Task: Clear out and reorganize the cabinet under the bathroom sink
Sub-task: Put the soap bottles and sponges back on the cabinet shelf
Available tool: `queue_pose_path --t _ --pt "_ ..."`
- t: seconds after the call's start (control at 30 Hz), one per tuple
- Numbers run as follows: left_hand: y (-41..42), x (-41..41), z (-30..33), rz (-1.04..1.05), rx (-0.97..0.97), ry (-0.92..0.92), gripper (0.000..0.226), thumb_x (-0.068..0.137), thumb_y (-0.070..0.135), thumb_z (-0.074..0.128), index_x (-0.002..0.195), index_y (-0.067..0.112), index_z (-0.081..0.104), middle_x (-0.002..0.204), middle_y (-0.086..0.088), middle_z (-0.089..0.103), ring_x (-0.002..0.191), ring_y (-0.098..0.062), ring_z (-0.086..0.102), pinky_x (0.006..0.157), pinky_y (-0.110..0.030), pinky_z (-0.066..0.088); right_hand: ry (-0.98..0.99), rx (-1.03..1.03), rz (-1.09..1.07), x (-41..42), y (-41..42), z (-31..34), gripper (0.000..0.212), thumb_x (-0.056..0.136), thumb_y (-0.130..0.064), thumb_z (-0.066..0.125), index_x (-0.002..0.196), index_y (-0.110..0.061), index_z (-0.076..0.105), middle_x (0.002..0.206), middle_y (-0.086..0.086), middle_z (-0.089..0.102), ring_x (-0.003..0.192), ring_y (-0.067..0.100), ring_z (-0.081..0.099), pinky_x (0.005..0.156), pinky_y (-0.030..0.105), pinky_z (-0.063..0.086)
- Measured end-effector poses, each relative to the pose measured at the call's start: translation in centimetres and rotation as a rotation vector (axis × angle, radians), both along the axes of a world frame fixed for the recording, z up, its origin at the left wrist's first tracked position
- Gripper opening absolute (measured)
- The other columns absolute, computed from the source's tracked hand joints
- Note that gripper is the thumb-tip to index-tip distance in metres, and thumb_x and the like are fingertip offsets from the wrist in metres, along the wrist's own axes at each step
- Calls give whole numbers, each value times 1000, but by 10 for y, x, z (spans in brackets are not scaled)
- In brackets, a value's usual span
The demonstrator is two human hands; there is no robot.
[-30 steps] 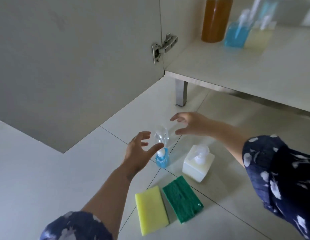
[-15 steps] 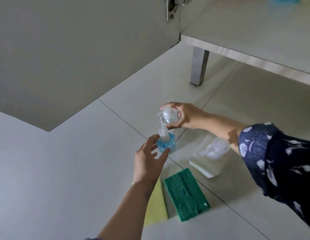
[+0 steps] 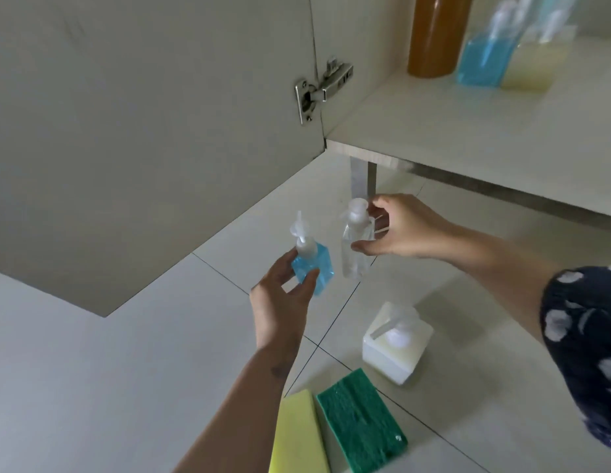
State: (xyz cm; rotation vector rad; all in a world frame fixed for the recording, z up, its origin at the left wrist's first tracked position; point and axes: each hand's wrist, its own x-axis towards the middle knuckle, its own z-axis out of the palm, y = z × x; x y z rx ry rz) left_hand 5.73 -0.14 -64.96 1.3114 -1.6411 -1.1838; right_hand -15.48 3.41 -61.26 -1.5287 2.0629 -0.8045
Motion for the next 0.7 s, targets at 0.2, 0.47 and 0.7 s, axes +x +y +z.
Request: queue_pose_path --t 0.2,0.47,0.7 --pt "-10 -44 62 -116 -96 88 38 80 20 76 117 26 66 86 20 63 76 17 61 61 2 43 48 -148 -132 -24 33 72 43 61 -43 80 78 -9 60 80 14 67 76 31 64 68 40 51" --pt "-42 -133 133 -227 -282 98 47 81 29 74 125 22 62 104 6 69 92 -7 63 80 -19 49 178 -257 -395 -73 46 130 47 71 -39 79 110 -16 64 101 -3 69 92 18 66 87 32 53" --pt "-63 -228 133 -295 -308 69 46 82 31 73 125 20 61 118 4 67 102 -13 63 90 -29 53 240 -232 -495 -138 14 125 46 77 -36 75 113 -10 63 113 5 66 104 23 62 81 25 40"
